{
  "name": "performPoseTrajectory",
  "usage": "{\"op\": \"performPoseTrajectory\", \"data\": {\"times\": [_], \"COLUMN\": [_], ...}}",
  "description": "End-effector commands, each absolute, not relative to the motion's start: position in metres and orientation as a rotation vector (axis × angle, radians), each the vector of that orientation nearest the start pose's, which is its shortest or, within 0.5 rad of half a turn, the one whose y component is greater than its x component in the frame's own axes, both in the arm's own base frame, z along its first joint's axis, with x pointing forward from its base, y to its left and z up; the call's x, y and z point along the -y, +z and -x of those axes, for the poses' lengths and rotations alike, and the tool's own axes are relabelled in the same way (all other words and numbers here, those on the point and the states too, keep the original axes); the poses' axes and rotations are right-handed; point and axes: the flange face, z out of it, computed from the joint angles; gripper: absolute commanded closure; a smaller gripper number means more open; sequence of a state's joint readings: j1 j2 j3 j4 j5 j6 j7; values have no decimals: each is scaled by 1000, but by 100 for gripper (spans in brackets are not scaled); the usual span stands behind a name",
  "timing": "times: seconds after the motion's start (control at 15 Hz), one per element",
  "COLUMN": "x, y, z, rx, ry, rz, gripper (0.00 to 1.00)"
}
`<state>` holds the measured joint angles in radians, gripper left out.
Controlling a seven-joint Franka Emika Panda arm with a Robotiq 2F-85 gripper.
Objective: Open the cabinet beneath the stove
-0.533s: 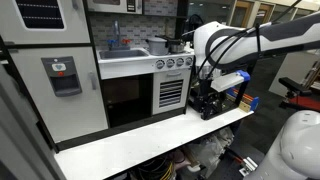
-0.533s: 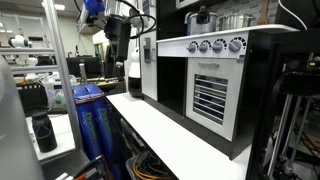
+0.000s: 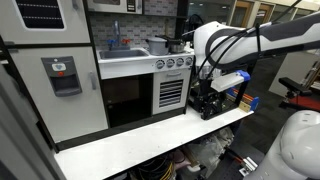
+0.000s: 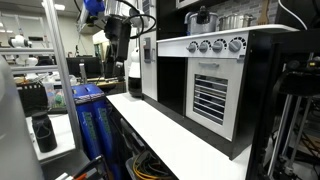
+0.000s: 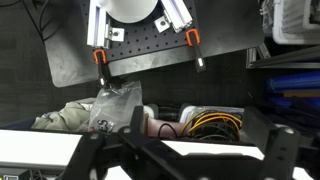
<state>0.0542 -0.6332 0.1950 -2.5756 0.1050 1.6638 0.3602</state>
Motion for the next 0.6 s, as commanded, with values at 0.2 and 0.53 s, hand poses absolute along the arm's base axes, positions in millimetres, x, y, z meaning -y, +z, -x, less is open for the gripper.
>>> {"op": "performPoseTrajectory", "data": {"times": [0.2,0.53], "x": [-84,-52], "y": [448,479], "z": [-315,-326], "rx": [-334,-528], "ry": [400,184], "rz": [3207,3314], "gripper": [0,0]}}
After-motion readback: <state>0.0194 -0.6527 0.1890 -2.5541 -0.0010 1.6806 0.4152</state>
